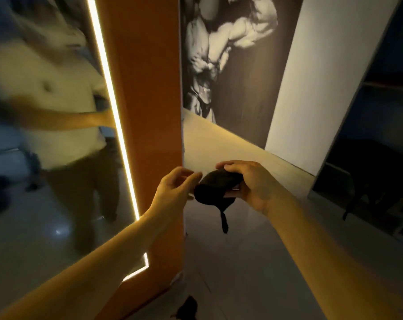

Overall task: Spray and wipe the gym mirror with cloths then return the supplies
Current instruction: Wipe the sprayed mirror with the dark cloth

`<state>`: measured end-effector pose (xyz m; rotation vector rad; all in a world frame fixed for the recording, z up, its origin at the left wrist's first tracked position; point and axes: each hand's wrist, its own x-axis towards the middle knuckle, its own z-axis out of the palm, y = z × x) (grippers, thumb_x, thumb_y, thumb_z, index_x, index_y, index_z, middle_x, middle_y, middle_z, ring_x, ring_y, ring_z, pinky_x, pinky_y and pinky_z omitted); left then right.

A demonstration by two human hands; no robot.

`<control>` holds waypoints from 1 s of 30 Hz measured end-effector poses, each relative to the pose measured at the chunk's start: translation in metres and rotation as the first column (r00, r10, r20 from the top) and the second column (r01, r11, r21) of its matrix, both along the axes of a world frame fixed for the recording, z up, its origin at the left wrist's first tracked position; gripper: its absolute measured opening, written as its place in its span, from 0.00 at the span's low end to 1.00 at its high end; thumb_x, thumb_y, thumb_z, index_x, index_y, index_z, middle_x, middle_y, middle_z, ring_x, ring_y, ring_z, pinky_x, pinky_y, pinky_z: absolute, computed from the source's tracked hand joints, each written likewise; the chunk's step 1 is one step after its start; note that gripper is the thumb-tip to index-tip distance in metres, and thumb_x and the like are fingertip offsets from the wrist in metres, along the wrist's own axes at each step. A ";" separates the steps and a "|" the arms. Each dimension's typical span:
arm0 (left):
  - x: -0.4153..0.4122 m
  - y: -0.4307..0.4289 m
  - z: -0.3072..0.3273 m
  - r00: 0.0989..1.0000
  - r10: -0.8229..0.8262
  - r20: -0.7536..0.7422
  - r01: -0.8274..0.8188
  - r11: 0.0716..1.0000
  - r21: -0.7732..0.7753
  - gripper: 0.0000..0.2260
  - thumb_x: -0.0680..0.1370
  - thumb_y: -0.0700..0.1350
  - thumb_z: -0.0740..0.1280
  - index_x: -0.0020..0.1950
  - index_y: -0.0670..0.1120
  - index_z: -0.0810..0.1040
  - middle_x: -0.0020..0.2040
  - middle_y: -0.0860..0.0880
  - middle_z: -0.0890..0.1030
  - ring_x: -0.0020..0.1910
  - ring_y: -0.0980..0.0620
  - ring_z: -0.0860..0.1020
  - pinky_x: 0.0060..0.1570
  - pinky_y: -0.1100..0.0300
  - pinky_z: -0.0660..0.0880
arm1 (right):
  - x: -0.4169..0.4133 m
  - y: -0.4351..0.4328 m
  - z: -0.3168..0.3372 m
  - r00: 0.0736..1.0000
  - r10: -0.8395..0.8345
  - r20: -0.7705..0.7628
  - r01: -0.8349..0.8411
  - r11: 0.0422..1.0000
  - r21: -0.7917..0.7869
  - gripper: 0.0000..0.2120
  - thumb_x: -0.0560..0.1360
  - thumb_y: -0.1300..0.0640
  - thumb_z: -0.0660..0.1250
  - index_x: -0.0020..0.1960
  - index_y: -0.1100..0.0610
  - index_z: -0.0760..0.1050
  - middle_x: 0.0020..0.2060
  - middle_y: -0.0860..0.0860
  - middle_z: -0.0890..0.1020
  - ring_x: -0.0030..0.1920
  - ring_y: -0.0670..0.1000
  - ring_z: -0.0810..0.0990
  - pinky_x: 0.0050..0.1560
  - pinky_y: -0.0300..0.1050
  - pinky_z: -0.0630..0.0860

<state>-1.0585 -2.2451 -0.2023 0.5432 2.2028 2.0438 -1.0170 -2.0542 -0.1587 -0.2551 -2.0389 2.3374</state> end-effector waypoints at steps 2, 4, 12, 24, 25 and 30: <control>0.022 -0.013 0.030 0.993 -0.030 -0.113 0.029 1.000 -0.008 0.22 0.71 0.55 0.74 0.59 0.45 0.78 0.48 0.51 0.85 0.51 0.50 0.85 0.48 0.60 0.82 | 0.003 -0.012 0.029 0.996 0.088 -0.015 -0.089 0.987 -0.133 0.15 0.83 0.61 0.56 0.59 0.67 0.78 0.55 0.65 0.83 0.53 0.63 0.85 0.43 0.57 0.85; 0.035 -0.032 0.053 0.978 0.020 -0.207 -0.033 0.998 -0.058 0.28 0.67 0.57 0.79 0.63 0.50 0.76 0.54 0.52 0.84 0.51 0.54 0.85 0.47 0.62 0.82 | 0.004 -0.025 0.057 0.972 0.227 -0.062 -0.235 0.949 -0.212 0.18 0.79 0.62 0.53 0.61 0.67 0.76 0.56 0.66 0.83 0.54 0.65 0.85 0.47 0.60 0.85; 0.049 -0.115 0.129 0.781 0.224 -0.583 -0.389 0.905 -0.172 0.14 0.77 0.42 0.76 0.58 0.50 0.76 0.46 0.55 0.81 0.45 0.63 0.81 0.45 0.68 0.78 | -0.004 -0.103 0.130 0.803 0.542 -0.249 -0.544 0.836 0.064 0.19 0.73 0.77 0.61 0.60 0.68 0.80 0.59 0.66 0.82 0.61 0.65 0.83 0.56 0.58 0.84; 0.004 -0.261 0.259 0.732 0.305 -0.610 -0.481 0.864 -0.145 0.01 0.80 0.39 0.73 0.49 0.41 0.83 0.35 0.45 0.84 0.32 0.50 0.81 0.36 0.55 0.77 | -0.047 -0.236 0.212 0.821 0.310 -0.480 -0.153 0.929 0.337 0.13 0.80 0.50 0.69 0.45 0.60 0.81 0.34 0.52 0.83 0.34 0.50 0.82 0.31 0.40 0.77; -0.003 -0.269 0.271 0.735 0.285 -0.615 -0.476 0.863 -0.170 0.02 0.80 0.38 0.72 0.49 0.39 0.83 0.36 0.41 0.83 0.33 0.47 0.81 0.37 0.53 0.78 | -0.053 -0.247 0.219 0.816 0.302 -0.493 -0.161 0.938 0.308 0.12 0.81 0.51 0.68 0.47 0.60 0.81 0.38 0.54 0.85 0.37 0.52 0.84 0.33 0.41 0.81; -0.038 -0.300 0.313 0.785 0.273 -0.556 -0.423 0.892 -0.158 0.06 0.81 0.36 0.70 0.46 0.43 0.81 0.28 0.55 0.80 0.29 0.57 0.79 0.27 0.67 0.74 | -0.079 -0.294 0.243 0.772 0.299 -0.561 -0.199 0.952 0.233 0.07 0.79 0.64 0.71 0.56 0.64 0.79 0.50 0.60 0.86 0.48 0.55 0.88 0.41 0.47 0.85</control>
